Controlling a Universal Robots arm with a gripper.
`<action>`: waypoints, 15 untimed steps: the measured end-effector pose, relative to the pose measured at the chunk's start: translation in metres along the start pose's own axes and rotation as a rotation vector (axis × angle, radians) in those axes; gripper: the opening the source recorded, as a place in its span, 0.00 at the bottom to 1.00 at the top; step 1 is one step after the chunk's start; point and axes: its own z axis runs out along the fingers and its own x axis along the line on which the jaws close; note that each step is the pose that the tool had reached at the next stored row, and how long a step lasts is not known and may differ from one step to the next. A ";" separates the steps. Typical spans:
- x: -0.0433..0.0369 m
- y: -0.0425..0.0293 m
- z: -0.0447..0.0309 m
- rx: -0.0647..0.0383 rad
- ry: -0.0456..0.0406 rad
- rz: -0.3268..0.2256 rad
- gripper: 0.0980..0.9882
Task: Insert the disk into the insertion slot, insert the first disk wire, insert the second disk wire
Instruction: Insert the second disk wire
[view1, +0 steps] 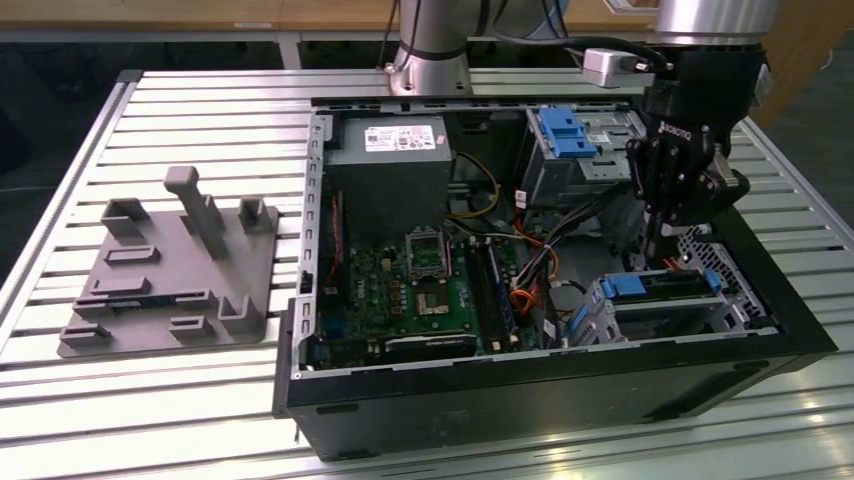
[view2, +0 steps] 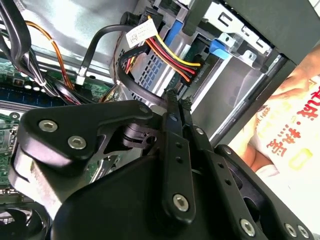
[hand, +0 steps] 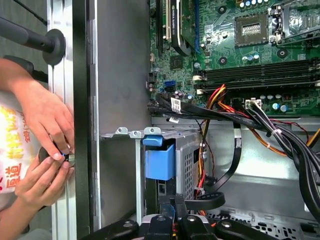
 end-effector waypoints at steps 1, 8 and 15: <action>0.0000 0.0000 0.0000 0.000 -0.0024 0.000 0.05; 0.0005 0.0000 0.0001 0.000 -0.0095 0.000 0.05; 0.0041 -0.0035 0.0018 -0.001 -0.0199 0.000 0.05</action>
